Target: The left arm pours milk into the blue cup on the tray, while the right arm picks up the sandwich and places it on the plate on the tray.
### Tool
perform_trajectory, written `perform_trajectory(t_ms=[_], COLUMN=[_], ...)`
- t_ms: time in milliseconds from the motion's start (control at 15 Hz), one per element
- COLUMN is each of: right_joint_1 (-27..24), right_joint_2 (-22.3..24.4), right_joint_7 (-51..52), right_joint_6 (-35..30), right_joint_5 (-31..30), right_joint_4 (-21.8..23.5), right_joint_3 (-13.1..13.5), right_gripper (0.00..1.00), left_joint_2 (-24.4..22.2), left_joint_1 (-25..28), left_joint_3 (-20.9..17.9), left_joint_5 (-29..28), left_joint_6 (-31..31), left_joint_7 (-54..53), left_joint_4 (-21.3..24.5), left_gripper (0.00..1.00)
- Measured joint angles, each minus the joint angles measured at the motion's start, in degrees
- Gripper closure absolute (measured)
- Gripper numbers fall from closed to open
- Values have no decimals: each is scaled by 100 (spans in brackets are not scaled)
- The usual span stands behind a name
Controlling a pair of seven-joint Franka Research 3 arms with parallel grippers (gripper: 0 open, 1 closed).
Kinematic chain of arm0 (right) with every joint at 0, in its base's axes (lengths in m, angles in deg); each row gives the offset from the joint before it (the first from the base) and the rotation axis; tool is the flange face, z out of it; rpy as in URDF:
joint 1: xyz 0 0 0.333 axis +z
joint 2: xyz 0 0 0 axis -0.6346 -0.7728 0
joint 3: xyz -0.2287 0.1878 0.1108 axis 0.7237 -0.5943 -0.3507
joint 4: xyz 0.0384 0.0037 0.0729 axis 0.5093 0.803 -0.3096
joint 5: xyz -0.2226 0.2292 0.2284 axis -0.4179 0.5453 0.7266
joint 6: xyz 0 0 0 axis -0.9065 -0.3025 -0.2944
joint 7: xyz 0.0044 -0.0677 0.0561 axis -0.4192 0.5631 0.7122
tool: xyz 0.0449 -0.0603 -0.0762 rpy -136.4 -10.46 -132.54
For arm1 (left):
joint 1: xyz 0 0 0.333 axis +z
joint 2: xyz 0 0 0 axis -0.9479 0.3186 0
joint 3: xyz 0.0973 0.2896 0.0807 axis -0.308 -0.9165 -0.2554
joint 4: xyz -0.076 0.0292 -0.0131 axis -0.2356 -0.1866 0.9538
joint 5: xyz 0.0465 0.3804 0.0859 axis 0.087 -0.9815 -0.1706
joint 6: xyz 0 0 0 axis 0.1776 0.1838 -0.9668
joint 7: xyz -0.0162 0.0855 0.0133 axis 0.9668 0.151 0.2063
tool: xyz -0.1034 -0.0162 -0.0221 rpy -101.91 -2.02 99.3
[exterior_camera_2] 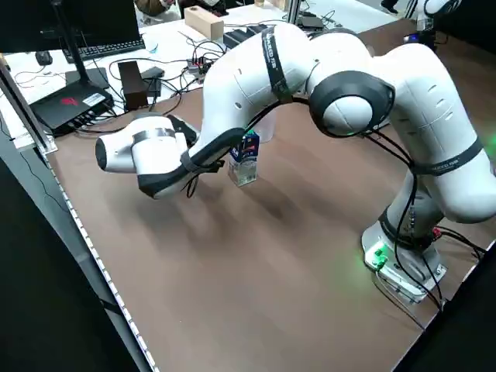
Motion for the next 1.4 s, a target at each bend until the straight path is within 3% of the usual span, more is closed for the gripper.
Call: perform_trajectory(t_ms=[333, 800, 1267, 1400], right_joint_1=[128, 881, 2280, 2656], right_joint_2=[-1, 297, 369, 367], right_joint_7=[0, -112, -1192, -1670], right_joint_6=[-505, -1846, -1886, -1578], right_joint_5=[-272, -269, 982, 1187], right_joint_4=[-309, -1262, -1481, -1545], right_joint_3=[-31, -102, -144, -147], right_gripper=[85, 85, 88, 90], left_joint_2=[135, 189, 194, 194], left_joint_1=[-28, -33, -33, -30], left_joint_3=[14, 84, 91, 137], left_joint_5=[0, 0, 0, 12], left_joint_6=[-19, -68, -69, -69], left_joint_7=[-127, -477, -532, -533], left_joint_4=[0, 250, 565, 614], left_gripper=[0, 0, 0, 0])
